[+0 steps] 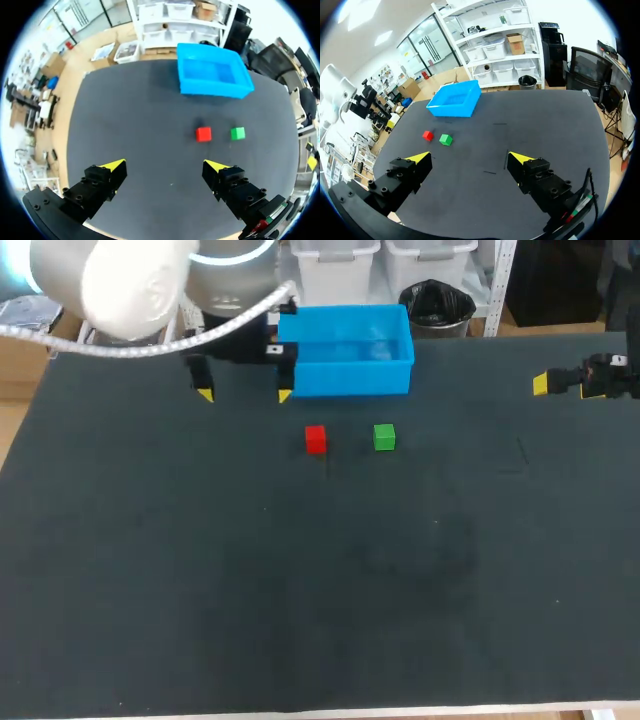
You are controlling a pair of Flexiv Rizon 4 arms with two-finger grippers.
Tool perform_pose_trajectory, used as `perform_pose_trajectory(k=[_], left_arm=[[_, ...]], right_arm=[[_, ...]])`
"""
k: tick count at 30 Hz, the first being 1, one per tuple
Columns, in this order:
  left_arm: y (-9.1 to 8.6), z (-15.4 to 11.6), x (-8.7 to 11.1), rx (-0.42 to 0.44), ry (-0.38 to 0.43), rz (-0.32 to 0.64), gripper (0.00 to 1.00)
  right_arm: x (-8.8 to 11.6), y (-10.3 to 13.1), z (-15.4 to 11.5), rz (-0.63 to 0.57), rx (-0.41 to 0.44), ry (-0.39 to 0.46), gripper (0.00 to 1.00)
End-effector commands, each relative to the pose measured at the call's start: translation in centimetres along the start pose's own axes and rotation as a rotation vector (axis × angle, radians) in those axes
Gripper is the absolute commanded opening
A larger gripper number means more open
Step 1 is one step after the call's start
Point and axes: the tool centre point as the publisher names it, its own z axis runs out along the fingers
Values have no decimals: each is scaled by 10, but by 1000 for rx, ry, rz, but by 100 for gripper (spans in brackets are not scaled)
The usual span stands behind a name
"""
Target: Use the left arm to pick the red cube and place it into the blue plastic box first, then use the right arm to grasp the green cube and put it into the same blue plastic box after the first action is fully finished.
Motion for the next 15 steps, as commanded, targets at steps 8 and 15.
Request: perform_pose_trajectory(k=[8, 15], left_arm=[[-29, 6, -18, 39, 41, -78, 100], [-40, 13, -17, 95, 40, -85, 100]], right_arm=[[0, 0, 0, 0, 0, 0, 100], [0, 0, 0, 0, 0, 0, 100]])
